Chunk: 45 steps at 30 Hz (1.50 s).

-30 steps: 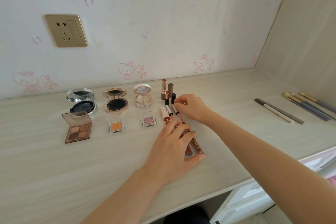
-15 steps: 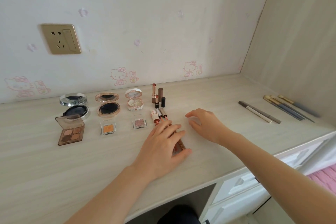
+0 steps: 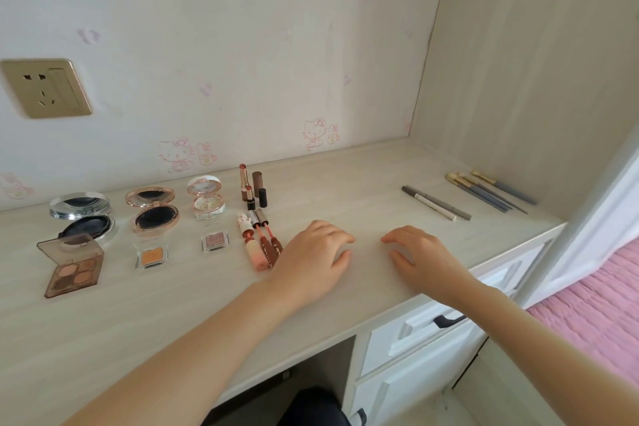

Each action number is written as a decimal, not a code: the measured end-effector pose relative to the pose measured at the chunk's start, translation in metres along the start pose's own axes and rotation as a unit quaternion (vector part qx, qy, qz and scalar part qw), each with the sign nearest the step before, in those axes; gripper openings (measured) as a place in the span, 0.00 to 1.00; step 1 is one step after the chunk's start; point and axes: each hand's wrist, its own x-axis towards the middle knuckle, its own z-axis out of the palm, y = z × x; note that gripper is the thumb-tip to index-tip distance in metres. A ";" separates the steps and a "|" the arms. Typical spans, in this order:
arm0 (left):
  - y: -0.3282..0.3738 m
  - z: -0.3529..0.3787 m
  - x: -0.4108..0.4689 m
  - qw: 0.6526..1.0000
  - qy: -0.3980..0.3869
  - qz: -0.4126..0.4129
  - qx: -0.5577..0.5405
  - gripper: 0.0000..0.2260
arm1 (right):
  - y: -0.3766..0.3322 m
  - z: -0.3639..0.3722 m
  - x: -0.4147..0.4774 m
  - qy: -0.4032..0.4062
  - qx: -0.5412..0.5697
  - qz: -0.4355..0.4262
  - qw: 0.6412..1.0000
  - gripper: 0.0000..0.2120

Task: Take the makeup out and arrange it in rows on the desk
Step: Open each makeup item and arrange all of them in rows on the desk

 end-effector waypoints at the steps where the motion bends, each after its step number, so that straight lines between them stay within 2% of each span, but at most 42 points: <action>1: 0.003 0.005 0.008 1.000 -0.011 -0.002 -0.005 0.14 | 0.007 -0.004 -0.004 0.002 -0.001 0.006 1.000 0.13; 10: 0.022 0.051 0.081 0.997 -0.065 -0.008 -0.027 0.14 | 0.064 -0.022 -0.011 0.045 -0.016 0.060 0.997 0.12; 21: 0.028 0.092 0.170 0.995 -0.065 -0.037 -0.060 0.19 | 0.112 -0.028 0.026 0.114 -0.082 0.120 0.983 0.12; 26: 0.025 0.103 0.193 0.996 -0.077 -0.009 -0.042 0.21 | 0.122 -0.025 0.037 0.107 -0.106 0.137 0.979 0.13; 30: 0.022 0.108 0.202 0.996 -0.091 0.007 -0.024 0.20 | 0.126 -0.023 0.040 0.099 -0.117 0.134 0.979 0.13; 45: 0.011 0.089 0.190 0.998 -0.058 0.012 -0.014 0.09 | 0.117 -0.025 0.038 0.133 -0.117 0.107 0.978 0.09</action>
